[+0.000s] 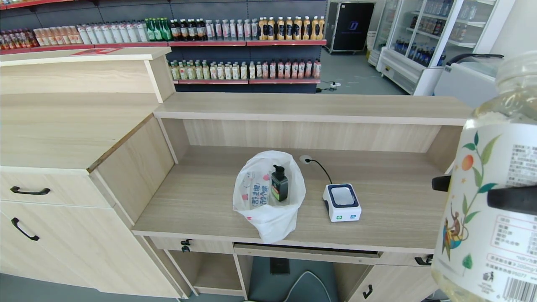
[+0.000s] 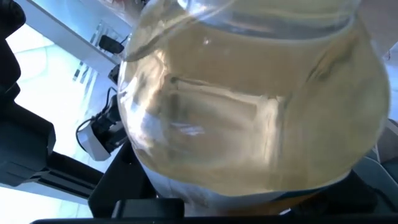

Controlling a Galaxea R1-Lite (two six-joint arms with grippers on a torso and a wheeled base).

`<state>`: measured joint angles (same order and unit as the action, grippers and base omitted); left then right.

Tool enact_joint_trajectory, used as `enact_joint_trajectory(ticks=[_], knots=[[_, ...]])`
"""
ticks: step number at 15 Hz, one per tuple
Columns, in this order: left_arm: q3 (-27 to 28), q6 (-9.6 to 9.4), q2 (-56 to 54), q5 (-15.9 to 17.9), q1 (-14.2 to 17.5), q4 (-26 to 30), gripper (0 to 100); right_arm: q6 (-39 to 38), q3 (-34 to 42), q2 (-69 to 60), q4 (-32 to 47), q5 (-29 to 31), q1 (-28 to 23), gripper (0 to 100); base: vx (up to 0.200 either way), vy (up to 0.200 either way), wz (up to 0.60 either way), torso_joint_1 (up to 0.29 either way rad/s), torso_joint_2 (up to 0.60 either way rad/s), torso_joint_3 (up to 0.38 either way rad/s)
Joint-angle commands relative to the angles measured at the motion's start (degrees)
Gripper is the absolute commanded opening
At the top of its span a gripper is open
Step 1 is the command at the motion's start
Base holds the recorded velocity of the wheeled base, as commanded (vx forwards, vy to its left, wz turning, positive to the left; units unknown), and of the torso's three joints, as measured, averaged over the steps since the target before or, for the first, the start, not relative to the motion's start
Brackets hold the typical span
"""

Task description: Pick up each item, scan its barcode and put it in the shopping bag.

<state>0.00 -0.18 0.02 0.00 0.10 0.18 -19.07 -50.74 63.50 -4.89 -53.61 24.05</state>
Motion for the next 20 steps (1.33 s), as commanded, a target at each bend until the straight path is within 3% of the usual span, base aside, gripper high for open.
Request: enact_joint_trajectory(ticks=[1, 10, 11, 12, 13, 15, 16, 17, 19, 20], knots=[[0.0, 0.01, 0.0, 0.0, 0.1, 0.0, 100, 0.3, 0.0, 0.5, 0.1, 0.0, 0.2, 0, 0.000, 0.000, 0.00, 0.000, 0.00, 0.000], [0.0, 0.01, 0.0, 0.0, 0.0, 0.0, 100, 4.6, -1.9, 3.4, -1.0, 1.1, -0.1, 0, 0.000, 0.000, 0.00, 0.000, 0.00, 0.000], [0.0, 0.01, 0.0, 0.0, 0.0, 0.0, 100, 11.9, -1.3, 6.0, -2.8, 5.5, -0.4, 0, 0.000, 0.000, 0.00, 0.000, 0.00, 0.000], [0.0, 0.01, 0.0, 0.0, 0.0, 0.0, 100, 23.7, 0.0, 9.4, -5.4, 14.6, -2.2, 0, 0.000, 0.000, 0.00, 0.000, 0.00, 0.000], [0.0, 0.01, 0.0, 0.0, 0.0, 0.0, 100, 37.1, 2.0, 13.8, -10.9, 22.6, -7.0, 0, 0.000, 0.000, 0.00, 0.000, 0.00, 0.000], [0.0, 0.01, 0.0, 0.0, 0.1, 0.0, 100, 52.9, 7.7, 21.3, -25.3, 24.1, -19.0, 0, 0.000, 0.000, 0.00, 0.000, 0.00, 0.000], [0.0, 0.01, 0.0, 0.0, 0.0, 0.0, 100, 54.6, 8.2, 22.0, -26.7, 24.0, -20.2, 0, 0.000, 0.000, 0.00, 0.000, 0.00, 0.000], [0.0, 0.01, 0.0, 0.0, 0.0, 0.0, 100, 66.0, 11.5, 28.3, -38.4, 23.8, -28.1, 0, 0.000, 0.000, 0.00, 0.000, 0.00, 0.000], [0.0, 0.01, 0.0, 0.0, 0.0, 0.0, 100, 71.0, 12.5, 34.1, -49.5, 22.1, -33.5, 0, 0.000, 0.000, 0.00, 0.000, 0.00, 0.000], [0.0, 0.01, 0.0, 0.0, 0.0, 0.0, 100, 71.0, 12.5, 34.1, -49.5, 22.1, -33.5, 0, 0.000, 0.000, 0.00, 0.000, 0.00, 0.000]])
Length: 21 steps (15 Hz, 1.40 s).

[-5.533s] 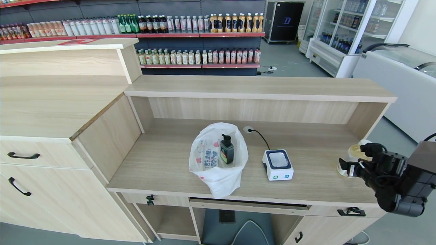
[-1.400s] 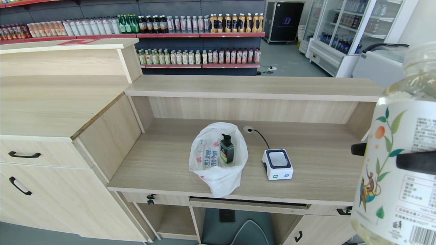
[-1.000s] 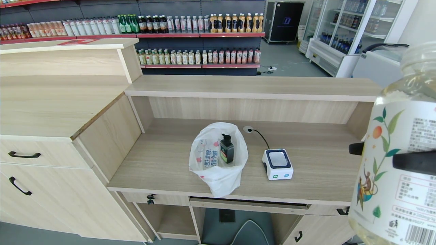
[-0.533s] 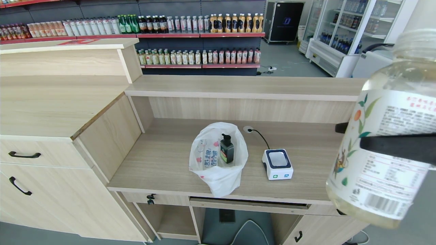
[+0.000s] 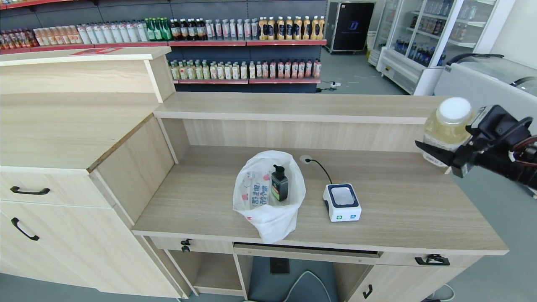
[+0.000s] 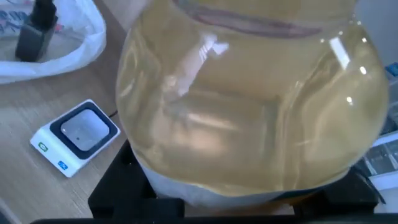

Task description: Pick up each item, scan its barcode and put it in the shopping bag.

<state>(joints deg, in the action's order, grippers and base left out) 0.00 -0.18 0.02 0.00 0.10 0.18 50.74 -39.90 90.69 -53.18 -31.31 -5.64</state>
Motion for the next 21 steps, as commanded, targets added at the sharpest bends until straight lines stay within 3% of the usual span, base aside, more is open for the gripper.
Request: enact_joint_trajectory(ticks=[1, 6, 10, 13, 21], knots=[[0.0, 0.01, 0.0, 0.0, 0.0, 0.0, 100, 1.6, 1.1, 11.0, -7.5, -2.9, -4.3, 0, 0.000, 0.000, 0.00, 0.000, 0.00, 0.000], [0.0, 0.01, 0.0, 0.0, 0.0, 0.0, 100, 7.4, 1.1, 21.2, -21.0, -5.3, -3.1, 0, 0.000, 0.000, 0.48, 0.001, 0.00, 0.001], [0.0, 0.01, 0.0, 0.0, 0.0, 0.0, 100, 10.8, 0.6, 30.0, -27.2, -11.0, -1.1, 0, 0.000, 0.000, 0.00, 0.000, 0.00, 0.000], [0.0, 0.01, 0.0, 0.0, 0.0, 0.0, 100, 17.2, -0.1, 33.3, -27.0, -17.3, -2.8, 0, 0.000, 0.000, 0.00, 0.000, 0.00, 0.000], [0.0, 0.01, 0.0, 0.0, 0.0, 0.0, 100, 25.6, -4.3, 41.1, -27.7, -20.5, -2.8, 0, 0.000, 0.000, 0.00, 0.000, 0.00, 0.000]])
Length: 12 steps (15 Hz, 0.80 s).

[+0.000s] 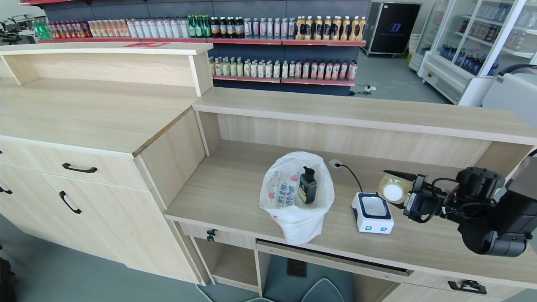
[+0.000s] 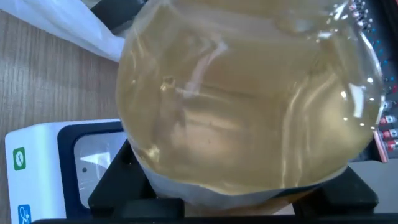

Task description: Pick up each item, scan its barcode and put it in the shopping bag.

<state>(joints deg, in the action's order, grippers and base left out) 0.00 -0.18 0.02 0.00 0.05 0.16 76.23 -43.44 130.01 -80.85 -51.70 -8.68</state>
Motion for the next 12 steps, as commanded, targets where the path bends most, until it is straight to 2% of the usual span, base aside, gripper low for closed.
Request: enact_joint_trajectory(ticks=[1, 12], knots=[[0.0, 0.01, 0.0, 0.0, 0.0, 0.0, 100, 0.4, -1.2, 2.4, 0.0, -0.1, 0.3, 0, 0.000, 0.000, 0.00, 0.000, 0.00, 0.000], [0.0, 0.01, 0.0, 0.0, 0.0, 0.0, 100, 2.7, -3.1, 7.9, -0.9, 0.1, 1.2, 0, 0.000, 0.000, 0.00, 0.000, 0.00, 0.000]])
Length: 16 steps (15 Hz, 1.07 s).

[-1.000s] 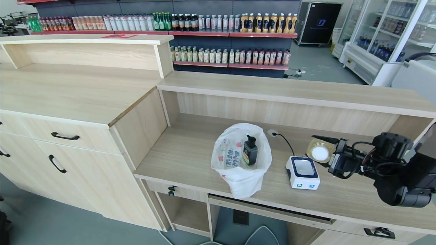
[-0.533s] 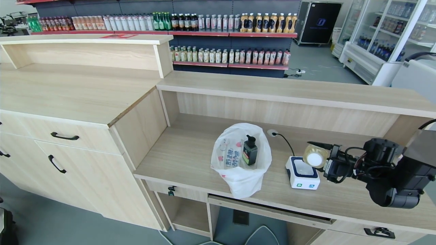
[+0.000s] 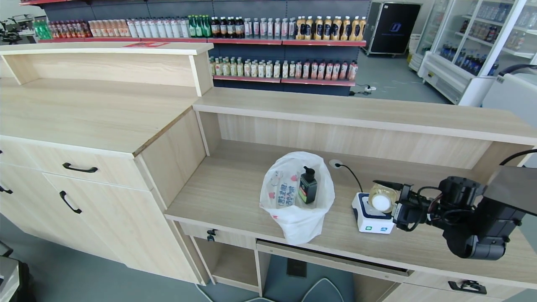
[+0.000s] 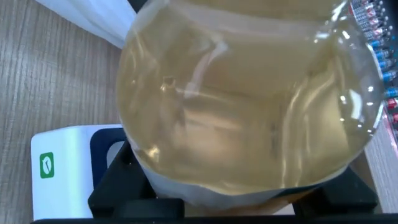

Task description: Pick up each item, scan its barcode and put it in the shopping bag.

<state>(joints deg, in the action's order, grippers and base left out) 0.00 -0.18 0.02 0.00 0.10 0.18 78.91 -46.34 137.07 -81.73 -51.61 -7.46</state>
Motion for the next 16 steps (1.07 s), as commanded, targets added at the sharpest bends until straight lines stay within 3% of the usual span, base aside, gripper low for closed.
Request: enact_joint_trajectory(ticks=[1, 16], knots=[[0.0, 0.01, 0.0, 0.0, 0.0, 0.0, 100, 0.1, -0.7, 1.4, 0.0, -0.1, 0.0, 0, 0.000, 0.000, 0.00, 0.000, 0.00, 0.000], [0.0, 0.01, 0.0, 0.0, 0.0, 0.0, 100, 0.8, -3.8, 4.7, -1.0, 0.0, 1.8, 0, 0.000, 0.000, 0.00, 0.000, 0.00, 0.000]])
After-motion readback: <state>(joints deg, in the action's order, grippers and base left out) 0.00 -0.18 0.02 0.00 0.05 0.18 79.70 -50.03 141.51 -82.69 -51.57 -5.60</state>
